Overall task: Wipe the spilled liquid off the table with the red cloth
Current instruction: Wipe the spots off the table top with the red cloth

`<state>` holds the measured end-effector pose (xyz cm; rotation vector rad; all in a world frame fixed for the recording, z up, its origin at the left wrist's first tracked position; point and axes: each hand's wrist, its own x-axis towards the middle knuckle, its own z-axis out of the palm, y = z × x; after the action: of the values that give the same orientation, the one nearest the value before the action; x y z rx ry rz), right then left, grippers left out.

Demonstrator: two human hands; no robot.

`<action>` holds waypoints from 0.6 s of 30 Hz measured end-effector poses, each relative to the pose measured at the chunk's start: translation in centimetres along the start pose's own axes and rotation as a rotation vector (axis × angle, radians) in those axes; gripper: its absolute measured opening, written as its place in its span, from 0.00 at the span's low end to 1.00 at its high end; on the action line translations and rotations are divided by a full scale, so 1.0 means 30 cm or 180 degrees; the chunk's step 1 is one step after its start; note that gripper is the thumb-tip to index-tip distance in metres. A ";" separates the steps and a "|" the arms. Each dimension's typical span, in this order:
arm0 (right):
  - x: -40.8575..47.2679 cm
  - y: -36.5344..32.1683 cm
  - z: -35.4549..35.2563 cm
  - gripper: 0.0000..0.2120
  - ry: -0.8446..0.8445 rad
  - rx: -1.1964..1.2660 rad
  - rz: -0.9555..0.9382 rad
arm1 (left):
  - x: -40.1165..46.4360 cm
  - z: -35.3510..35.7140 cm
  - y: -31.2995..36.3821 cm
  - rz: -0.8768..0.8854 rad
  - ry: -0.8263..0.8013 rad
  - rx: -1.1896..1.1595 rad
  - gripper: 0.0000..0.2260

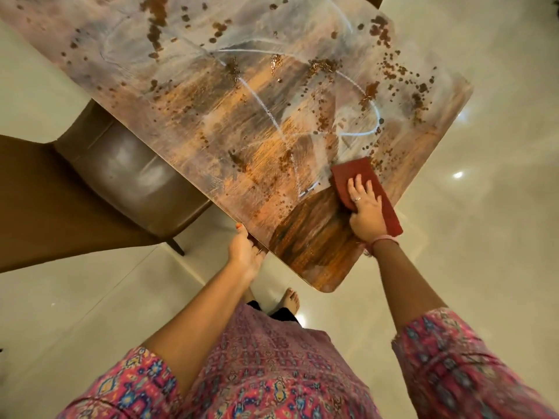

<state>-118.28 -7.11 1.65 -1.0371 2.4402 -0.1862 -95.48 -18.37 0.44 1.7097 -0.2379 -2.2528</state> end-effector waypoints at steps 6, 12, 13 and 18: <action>-0.287 -0.158 0.228 0.44 -0.0501 -0.0297 -0.1562 | 0.011 -0.005 -0.010 0.0112 0.0068 0.0218 0.20; -0.311 0.114 0.094 0.44 -0.0740 -0.0117 -0.1819 | 0.028 -0.017 -0.013 0.0085 0.0006 0.0143 0.22; -0.266 0.124 0.063 0.43 -0.0652 -0.0088 -0.1610 | 0.030 -0.018 -0.012 0.0080 -0.0010 0.0144 0.22; -0.045 0.065 -0.001 0.42 -0.0054 0.0274 -0.0446 | 0.029 -0.021 -0.009 0.0037 -0.0038 0.0181 0.23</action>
<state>-118.73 -4.78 1.61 -1.1668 2.3236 -0.3247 -95.11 -18.36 -0.61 1.7189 -0.3166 -2.2689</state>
